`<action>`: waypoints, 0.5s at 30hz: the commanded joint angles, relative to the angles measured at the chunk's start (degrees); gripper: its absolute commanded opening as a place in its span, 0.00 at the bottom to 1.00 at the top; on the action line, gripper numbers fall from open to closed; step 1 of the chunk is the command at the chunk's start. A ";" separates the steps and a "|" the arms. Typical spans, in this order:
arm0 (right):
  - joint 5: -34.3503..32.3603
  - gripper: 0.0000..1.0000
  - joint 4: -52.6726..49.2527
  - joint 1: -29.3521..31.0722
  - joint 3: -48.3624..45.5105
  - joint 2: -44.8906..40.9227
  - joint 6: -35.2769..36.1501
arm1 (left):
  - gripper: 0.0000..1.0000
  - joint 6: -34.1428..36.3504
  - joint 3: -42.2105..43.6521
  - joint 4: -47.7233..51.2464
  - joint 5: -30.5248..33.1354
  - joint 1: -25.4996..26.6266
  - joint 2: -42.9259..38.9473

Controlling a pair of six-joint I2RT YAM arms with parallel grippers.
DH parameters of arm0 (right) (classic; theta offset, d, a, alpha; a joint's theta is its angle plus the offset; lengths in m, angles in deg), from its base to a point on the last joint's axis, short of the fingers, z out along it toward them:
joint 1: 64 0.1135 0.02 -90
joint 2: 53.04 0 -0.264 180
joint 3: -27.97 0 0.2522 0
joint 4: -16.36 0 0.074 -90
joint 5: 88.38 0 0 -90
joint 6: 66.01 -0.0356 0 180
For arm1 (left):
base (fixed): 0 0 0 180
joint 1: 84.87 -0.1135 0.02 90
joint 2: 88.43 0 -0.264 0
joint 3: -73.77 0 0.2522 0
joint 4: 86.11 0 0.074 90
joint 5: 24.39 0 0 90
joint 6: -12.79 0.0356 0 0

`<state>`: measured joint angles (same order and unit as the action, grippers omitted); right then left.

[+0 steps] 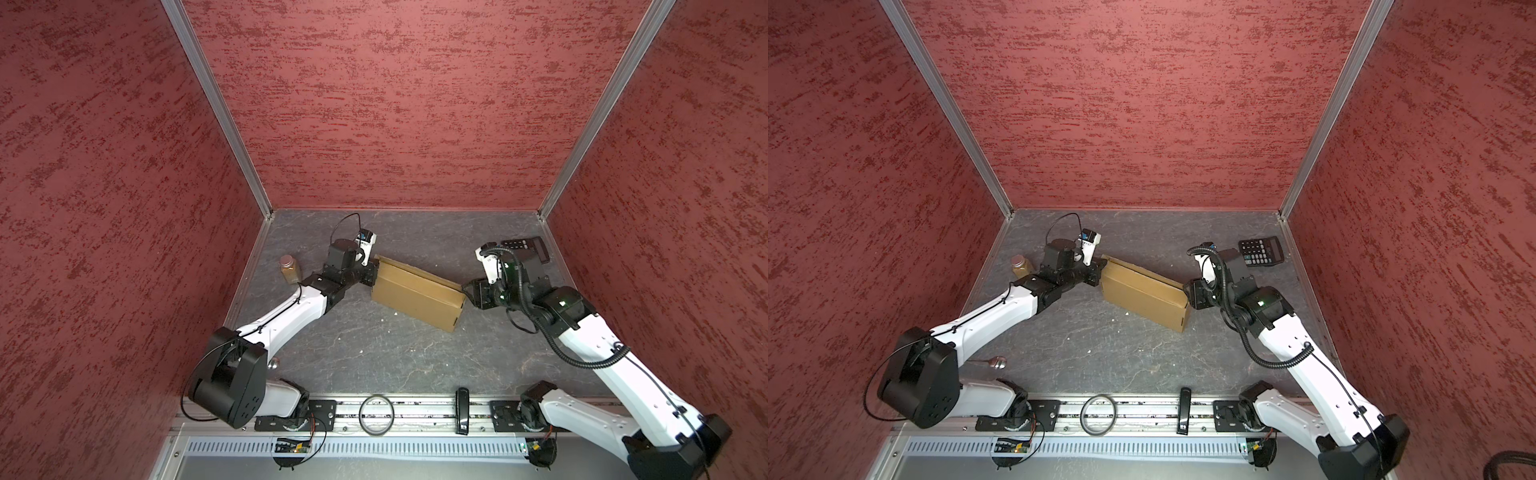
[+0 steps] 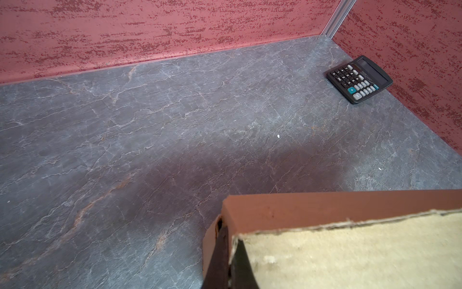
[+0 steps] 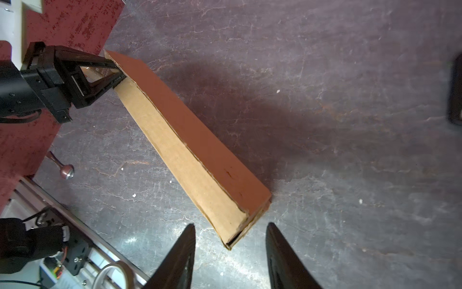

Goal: Fold the paper box

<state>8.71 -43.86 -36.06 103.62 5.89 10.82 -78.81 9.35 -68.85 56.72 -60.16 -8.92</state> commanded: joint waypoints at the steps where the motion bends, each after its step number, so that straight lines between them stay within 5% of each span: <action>1: -3.09 0.52 -4.78 0.44 4.23 1.10 5.83 | 0.00 0.32 1.83 4.82 -1.48 0.78 1.35; 15: 4.27 0.69 -7.07 1.28 12.85 9.18 18.04 | 0.00 0.26 2.05 4.32 -1.70 1.19 1.91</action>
<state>10.31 -49.89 -35.51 114.57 14.13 25.40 -78.81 9.46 -69.15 56.57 -59.71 -8.86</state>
